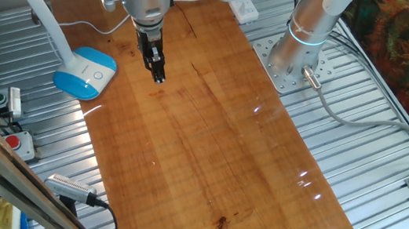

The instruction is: Turn off the desk lamp by pressing the button

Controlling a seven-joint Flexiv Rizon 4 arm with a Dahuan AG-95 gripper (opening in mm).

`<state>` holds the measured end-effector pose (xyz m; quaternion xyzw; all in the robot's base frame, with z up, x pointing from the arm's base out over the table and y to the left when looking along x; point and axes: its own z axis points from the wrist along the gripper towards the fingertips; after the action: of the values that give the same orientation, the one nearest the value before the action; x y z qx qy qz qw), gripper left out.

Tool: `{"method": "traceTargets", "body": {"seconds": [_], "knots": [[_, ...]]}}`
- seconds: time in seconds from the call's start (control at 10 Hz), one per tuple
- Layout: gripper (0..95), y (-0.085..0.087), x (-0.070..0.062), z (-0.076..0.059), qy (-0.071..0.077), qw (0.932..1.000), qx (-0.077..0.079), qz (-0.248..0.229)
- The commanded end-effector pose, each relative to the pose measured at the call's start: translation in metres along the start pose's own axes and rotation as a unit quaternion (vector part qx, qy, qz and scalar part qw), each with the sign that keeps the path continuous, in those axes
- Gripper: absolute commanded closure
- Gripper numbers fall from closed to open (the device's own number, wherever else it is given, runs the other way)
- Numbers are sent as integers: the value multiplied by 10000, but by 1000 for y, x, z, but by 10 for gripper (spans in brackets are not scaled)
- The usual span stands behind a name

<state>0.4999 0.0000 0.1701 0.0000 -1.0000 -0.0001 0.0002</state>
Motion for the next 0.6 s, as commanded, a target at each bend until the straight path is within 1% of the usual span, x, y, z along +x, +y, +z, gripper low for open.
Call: {"method": "traceTargets", "body": {"seconds": [0.1, 0.6], "knots": [[950, 0, 0, 0, -135, 9998, 35, 136], [950, 0, 0, -1, -125, 9998, 39, 135]]}}
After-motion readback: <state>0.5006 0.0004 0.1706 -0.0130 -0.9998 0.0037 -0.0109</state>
